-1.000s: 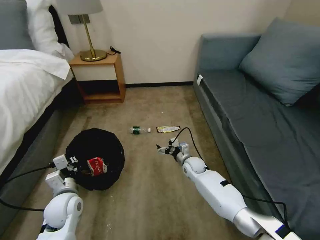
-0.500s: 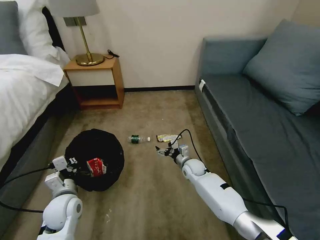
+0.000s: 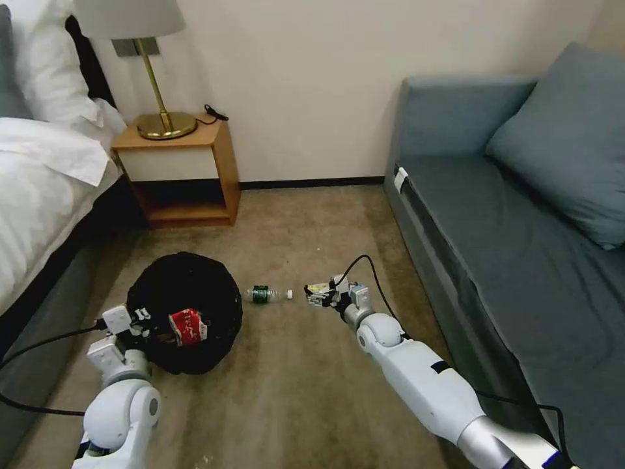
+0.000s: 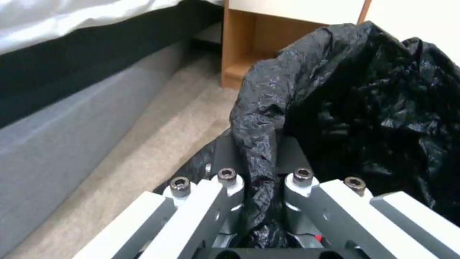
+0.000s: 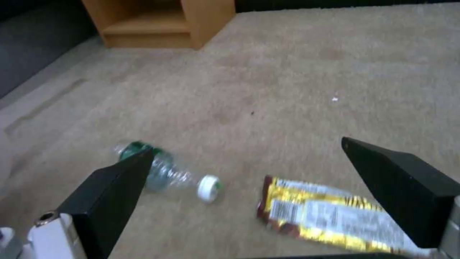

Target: Pick up the trash bin, then pick up the garbage on the floor and place it into the trash bin.

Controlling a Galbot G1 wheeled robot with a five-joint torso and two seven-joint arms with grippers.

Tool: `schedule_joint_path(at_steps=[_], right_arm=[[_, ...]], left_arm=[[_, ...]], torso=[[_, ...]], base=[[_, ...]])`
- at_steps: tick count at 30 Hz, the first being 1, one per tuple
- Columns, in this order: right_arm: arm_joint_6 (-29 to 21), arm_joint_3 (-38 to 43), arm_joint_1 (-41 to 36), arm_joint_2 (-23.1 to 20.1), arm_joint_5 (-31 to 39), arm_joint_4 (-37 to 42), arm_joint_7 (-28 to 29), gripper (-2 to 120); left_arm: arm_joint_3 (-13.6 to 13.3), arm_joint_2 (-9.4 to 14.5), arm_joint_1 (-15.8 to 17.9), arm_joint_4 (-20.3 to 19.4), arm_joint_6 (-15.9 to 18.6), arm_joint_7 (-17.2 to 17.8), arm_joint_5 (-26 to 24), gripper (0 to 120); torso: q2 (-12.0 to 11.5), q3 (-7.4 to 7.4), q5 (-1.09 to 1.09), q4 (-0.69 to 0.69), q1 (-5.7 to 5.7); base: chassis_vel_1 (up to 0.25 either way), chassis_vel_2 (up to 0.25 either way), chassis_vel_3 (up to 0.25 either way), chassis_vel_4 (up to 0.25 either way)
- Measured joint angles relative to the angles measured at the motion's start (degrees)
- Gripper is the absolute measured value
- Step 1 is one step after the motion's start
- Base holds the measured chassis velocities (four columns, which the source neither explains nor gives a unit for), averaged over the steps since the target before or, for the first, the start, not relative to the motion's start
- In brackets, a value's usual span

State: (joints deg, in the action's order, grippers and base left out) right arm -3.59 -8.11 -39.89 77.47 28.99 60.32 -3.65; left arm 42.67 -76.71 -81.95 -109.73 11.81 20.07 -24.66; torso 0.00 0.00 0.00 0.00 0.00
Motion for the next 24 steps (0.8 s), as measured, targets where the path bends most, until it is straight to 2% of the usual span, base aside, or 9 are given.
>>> schedule_joint_path(at_steps=[10, 17, 24], right_arm=[[-0.2, -0.01, 0.05, 0.06, -3.6, -0.21, -2.09, 100], [-0.21, -0.84, 1.63, -0.03, -4.06, -0.39, -3.9, 100], [-1.38, -3.66, 5.51, 0.36, -5.56, -2.31, -9.75, 100]], left_arm=[[0.08, 0.32, 0.02, -0.09, -0.06, -0.1, 0.03, 5], [0.64, 0.9, 0.12, -0.11, -0.06, -0.11, -0.3, 5], [1.31, 1.4, 0.46, 0.41, -0.06, -0.11, -0.68, 5]], torso=[[0.0, 0.01, 0.0, 0.0, 0.01], [0.0, 0.0, 0.0, 0.0, 0.0], [0.0, 0.0, -0.01, 0.0, 0.0]], base=[[-0.132, 0.136, 0.127, -0.135], [-0.008, 0.007, 0.012, -0.015], [0.0, 0.0, 0.0, 0.0]])
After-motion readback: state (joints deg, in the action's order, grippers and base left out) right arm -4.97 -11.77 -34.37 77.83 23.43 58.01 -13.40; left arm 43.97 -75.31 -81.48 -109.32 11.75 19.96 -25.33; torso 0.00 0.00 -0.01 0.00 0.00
